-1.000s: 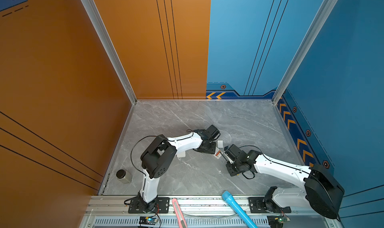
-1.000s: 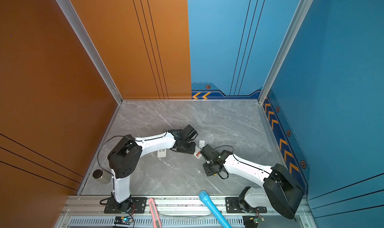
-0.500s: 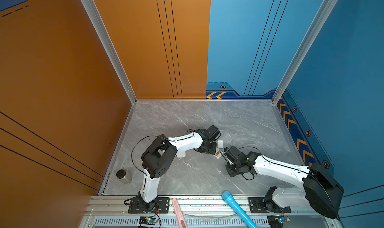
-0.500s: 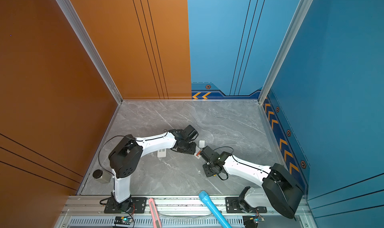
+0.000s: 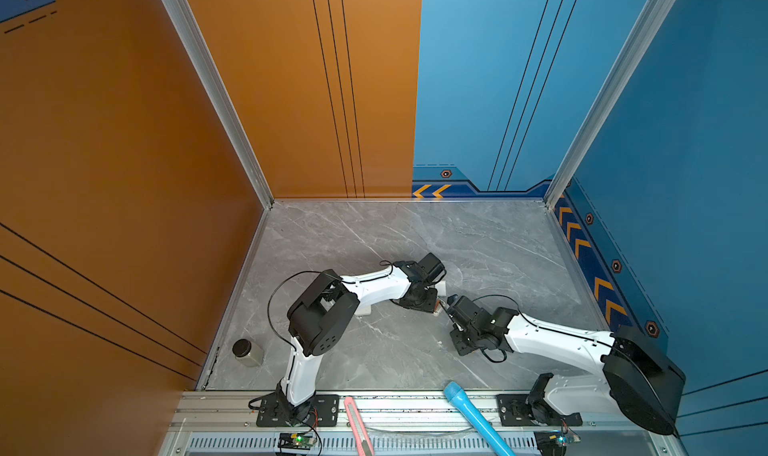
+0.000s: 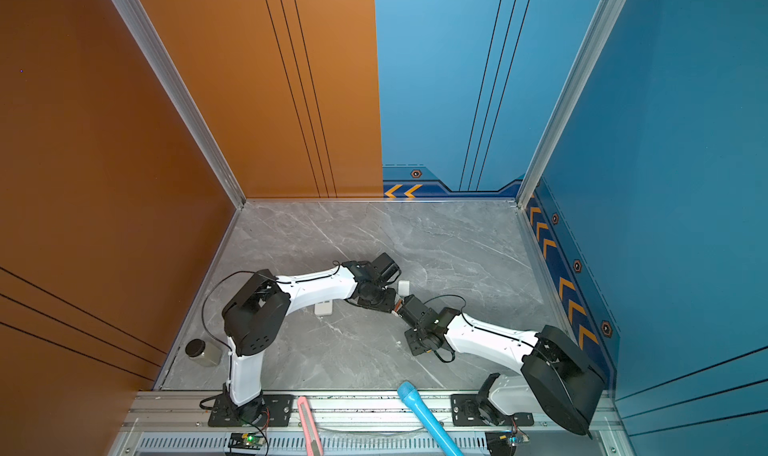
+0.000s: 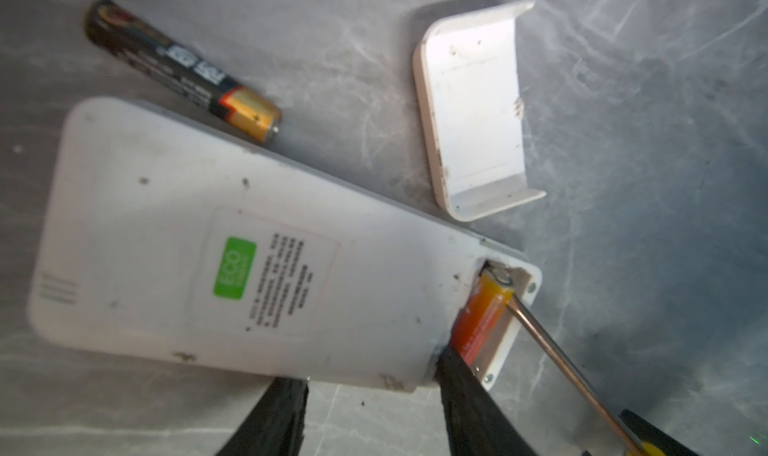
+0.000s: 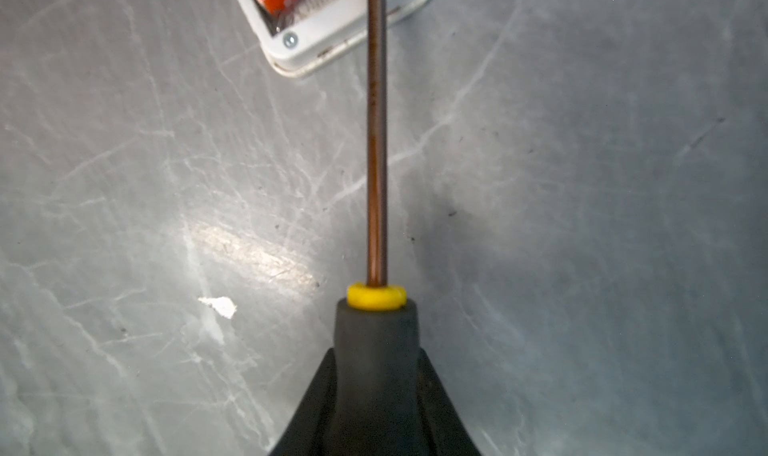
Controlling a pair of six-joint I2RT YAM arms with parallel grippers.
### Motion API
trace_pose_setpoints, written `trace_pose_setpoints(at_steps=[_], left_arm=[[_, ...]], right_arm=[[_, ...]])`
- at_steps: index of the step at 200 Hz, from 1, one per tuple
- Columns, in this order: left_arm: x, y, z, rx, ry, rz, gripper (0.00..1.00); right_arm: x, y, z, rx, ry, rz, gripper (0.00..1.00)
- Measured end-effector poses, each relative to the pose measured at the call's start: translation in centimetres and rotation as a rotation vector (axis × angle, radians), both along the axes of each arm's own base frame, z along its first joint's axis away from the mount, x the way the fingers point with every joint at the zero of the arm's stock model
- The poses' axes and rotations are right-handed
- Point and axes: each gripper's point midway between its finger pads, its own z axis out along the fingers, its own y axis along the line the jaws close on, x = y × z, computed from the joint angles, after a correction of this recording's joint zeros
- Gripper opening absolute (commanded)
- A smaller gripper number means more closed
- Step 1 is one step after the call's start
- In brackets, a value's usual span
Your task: Unload the batteries from the remote control
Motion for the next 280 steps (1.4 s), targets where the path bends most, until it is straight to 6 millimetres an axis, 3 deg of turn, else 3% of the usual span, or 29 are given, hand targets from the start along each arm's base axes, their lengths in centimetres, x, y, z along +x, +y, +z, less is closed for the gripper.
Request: trace_pose_setpoints(at_steps=[77, 150, 280], left_arm=[[1.0, 1.0, 0.5, -0.018, -0.029, 0.032, 0.57], [2.6, 5.4, 1.0, 0.004, -0.060, 0.156, 0.65], [3.3, 5.3, 0.7, -0.004, -0.074, 0.187, 0.56]], right_arm=[[0.6, 0.5, -0.2, 0.014, -0.018, -0.016, 0.00], [1.4, 1.0, -0.2, 0.007, -0.026, -0.023, 0.00], [1.5, 1.2, -0.1, -0.001, -0.045, -0.022, 0.00]])
